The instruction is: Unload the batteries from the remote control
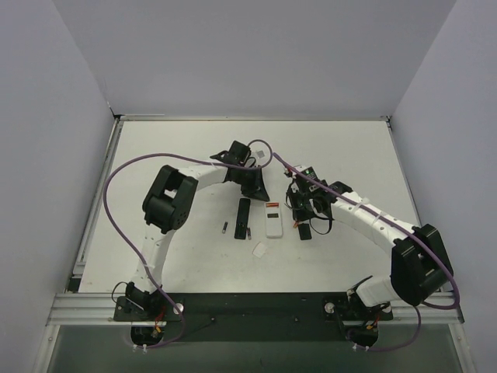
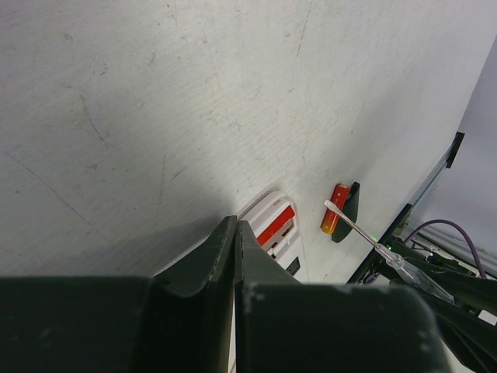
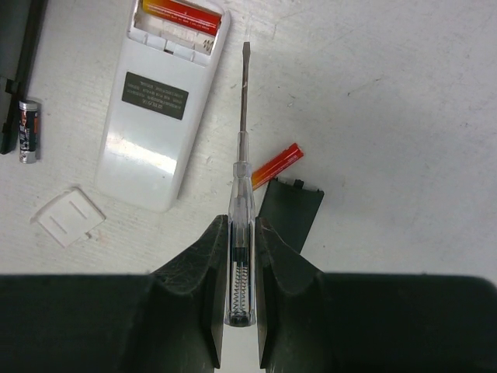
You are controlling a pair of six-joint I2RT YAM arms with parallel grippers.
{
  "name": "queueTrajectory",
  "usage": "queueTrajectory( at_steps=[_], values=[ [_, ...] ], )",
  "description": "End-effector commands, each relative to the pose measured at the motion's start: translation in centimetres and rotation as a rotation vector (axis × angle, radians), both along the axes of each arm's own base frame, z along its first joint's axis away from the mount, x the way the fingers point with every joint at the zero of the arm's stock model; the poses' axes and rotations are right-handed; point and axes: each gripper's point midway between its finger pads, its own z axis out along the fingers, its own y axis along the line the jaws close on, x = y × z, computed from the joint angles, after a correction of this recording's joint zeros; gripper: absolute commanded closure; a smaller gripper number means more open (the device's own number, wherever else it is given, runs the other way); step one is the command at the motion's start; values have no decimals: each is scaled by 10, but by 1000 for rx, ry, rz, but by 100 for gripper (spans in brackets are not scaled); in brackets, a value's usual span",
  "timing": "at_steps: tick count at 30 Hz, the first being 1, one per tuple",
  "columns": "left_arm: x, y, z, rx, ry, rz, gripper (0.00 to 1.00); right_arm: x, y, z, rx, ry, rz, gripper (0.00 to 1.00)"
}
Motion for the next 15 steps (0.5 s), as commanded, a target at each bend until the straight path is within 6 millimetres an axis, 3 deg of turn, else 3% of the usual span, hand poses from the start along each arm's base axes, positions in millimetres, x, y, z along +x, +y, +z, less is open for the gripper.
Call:
queueTrajectory(
  at_steps=[1,2,8,15],
  values=[
    [-5,-1,9,6,-42,-30,89,3,1,-1,8,-8,1,100],
    [-12,3,3,19,-27,-27,90,3,1,-2,9,-3,5,100],
    [-26,9,12,19,-32,-14,89,0,8,1,33,5,50,100],
    [-34,13,32,-9,-48,-3,87,-15,18,3,62,17,170,100]
  ],
)
